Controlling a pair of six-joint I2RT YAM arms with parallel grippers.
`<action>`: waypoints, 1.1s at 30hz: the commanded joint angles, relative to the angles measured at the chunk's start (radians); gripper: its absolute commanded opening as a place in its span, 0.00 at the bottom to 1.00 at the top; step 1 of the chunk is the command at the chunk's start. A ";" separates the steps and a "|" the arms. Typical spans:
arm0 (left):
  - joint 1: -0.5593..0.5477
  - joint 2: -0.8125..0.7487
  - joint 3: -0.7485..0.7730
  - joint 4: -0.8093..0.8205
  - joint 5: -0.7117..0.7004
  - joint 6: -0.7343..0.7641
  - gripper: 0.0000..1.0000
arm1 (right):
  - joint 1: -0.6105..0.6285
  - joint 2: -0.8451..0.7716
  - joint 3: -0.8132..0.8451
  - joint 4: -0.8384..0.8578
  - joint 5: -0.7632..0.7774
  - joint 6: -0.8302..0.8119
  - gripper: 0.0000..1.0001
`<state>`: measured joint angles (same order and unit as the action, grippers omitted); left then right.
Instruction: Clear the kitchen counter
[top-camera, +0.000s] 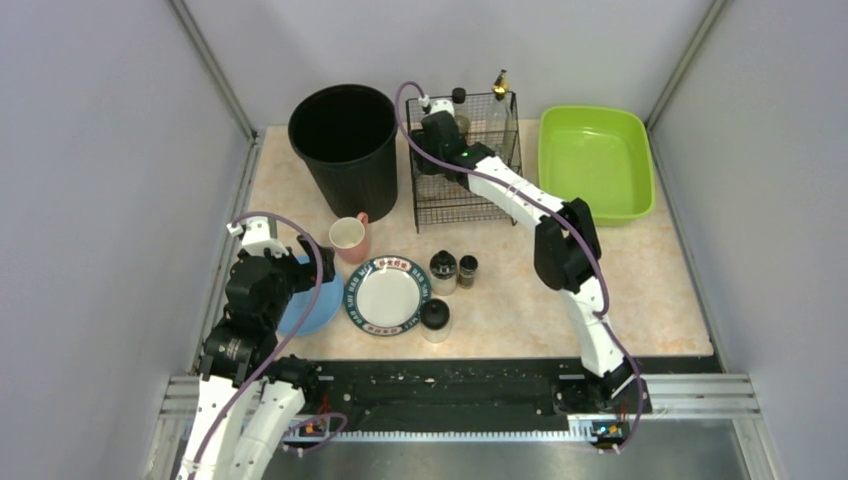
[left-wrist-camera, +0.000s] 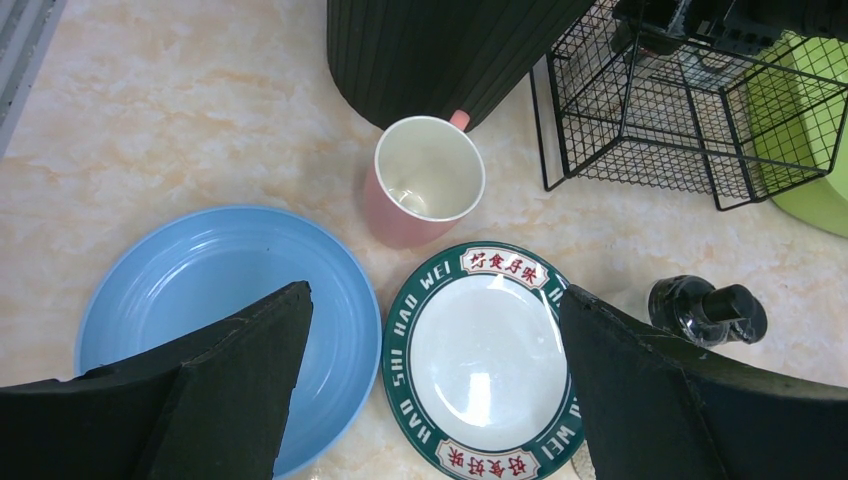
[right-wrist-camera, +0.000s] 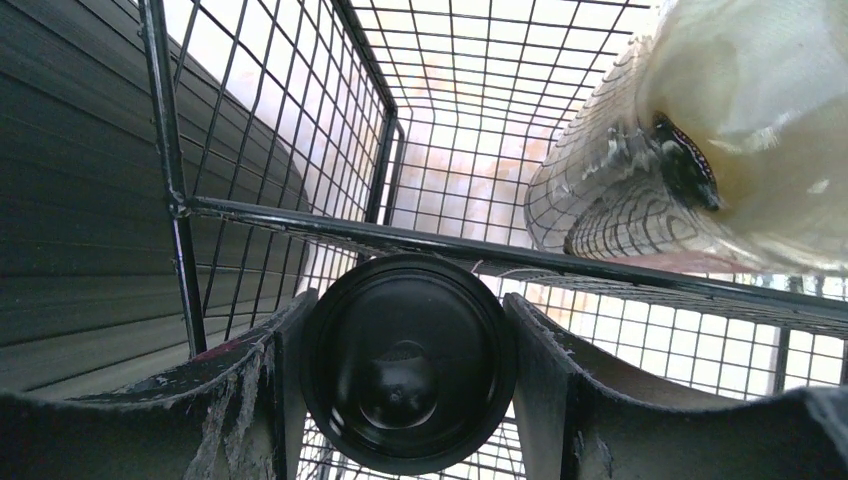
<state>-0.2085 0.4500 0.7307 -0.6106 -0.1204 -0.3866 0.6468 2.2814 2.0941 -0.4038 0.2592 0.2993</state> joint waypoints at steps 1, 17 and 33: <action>-0.002 0.001 0.001 0.013 0.002 0.014 0.98 | -0.017 -0.119 -0.014 0.080 0.020 -0.023 0.63; -0.002 -0.006 0.000 0.009 -0.002 0.011 0.98 | 0.005 -0.412 -0.192 0.103 0.040 -0.103 0.88; -0.002 -0.014 -0.001 0.013 0.006 0.011 0.98 | 0.149 -0.930 -0.808 0.071 -0.088 -0.184 0.87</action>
<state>-0.2085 0.4469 0.7303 -0.6106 -0.1200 -0.3866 0.7536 1.4376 1.3552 -0.3252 0.2211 0.1410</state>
